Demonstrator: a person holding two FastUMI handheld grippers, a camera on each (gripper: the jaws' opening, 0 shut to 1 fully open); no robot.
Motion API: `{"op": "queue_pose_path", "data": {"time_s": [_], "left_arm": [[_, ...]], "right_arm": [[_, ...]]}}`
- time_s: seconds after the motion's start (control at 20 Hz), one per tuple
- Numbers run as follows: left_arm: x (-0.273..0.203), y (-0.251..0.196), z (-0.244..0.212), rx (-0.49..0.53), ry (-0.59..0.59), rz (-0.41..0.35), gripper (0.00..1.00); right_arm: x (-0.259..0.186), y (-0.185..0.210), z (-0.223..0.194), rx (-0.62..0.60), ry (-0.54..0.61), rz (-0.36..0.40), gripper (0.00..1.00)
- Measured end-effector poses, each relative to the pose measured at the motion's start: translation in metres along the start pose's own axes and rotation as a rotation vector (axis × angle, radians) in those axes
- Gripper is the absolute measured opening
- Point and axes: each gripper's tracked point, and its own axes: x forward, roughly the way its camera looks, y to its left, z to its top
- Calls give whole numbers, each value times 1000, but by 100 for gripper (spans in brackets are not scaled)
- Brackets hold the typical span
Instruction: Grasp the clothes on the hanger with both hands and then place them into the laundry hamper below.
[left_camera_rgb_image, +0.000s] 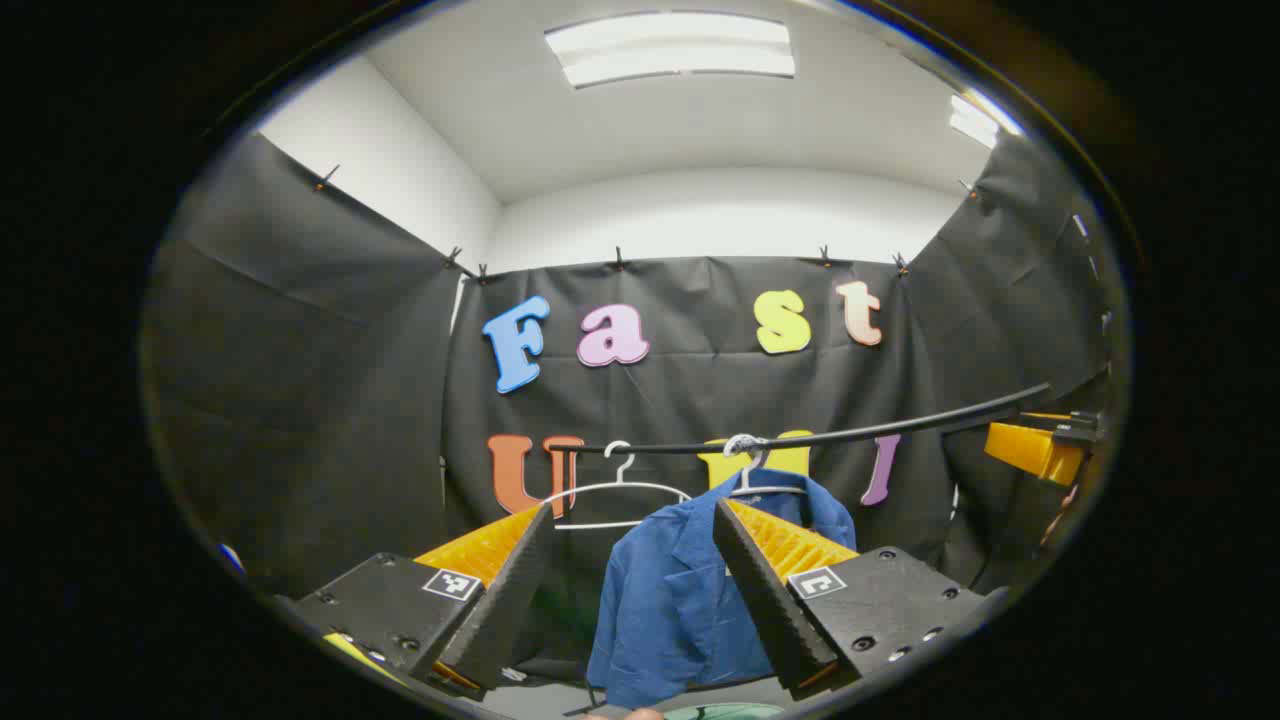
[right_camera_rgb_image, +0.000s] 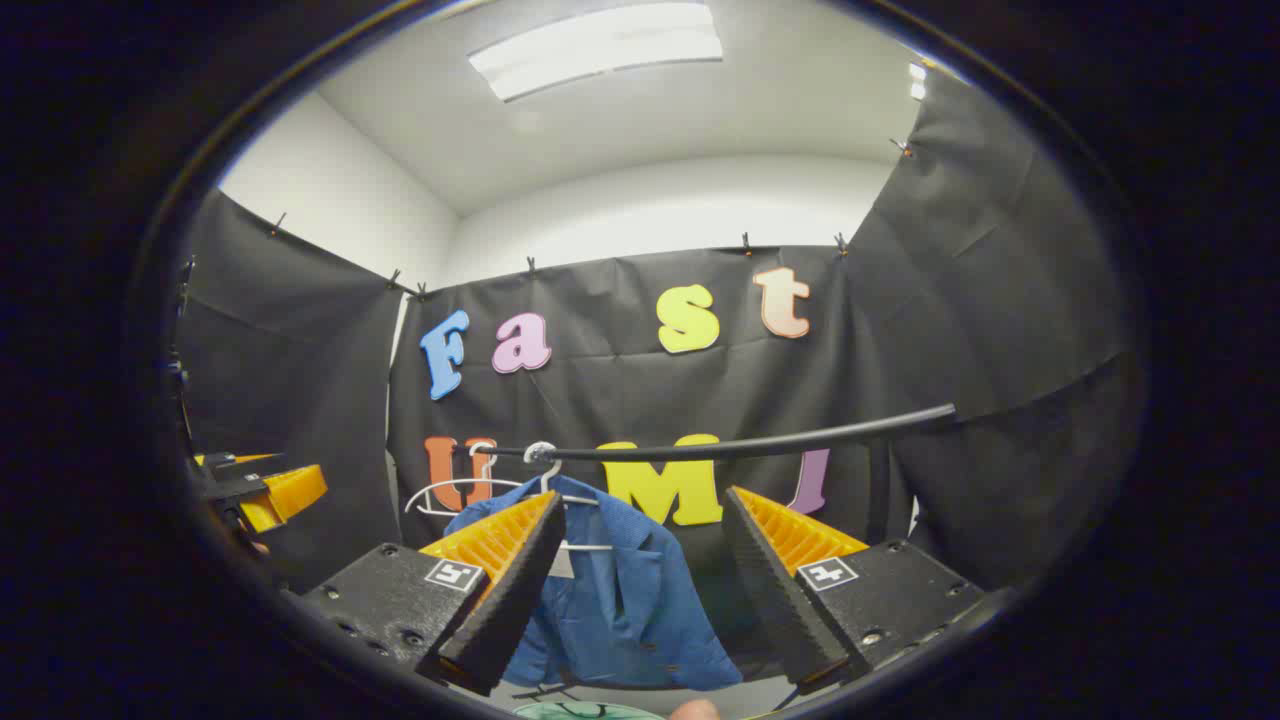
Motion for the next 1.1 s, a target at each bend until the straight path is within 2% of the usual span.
{"op": "queue_pose_path", "data": {"time_s": [0.1, 0.45, 0.85, 1.1], "left_arm": [[6, 20, 2, 25, 0, -8, 99], [21, 55, -2, 19, -4, 30, 99], [43, 38, -13, 18, -11, 5, 99], [59, 24, -40, -1, 23, -42, 98]], "right_arm": [[5, -1, -1, -40, -6, -54, 99], [19, -14, 1, -126, -7, -146, 99], [38, -29, -33, -120, 55, -177, 99], [53, -23, -60, -139, 108, -189, 99]]}}
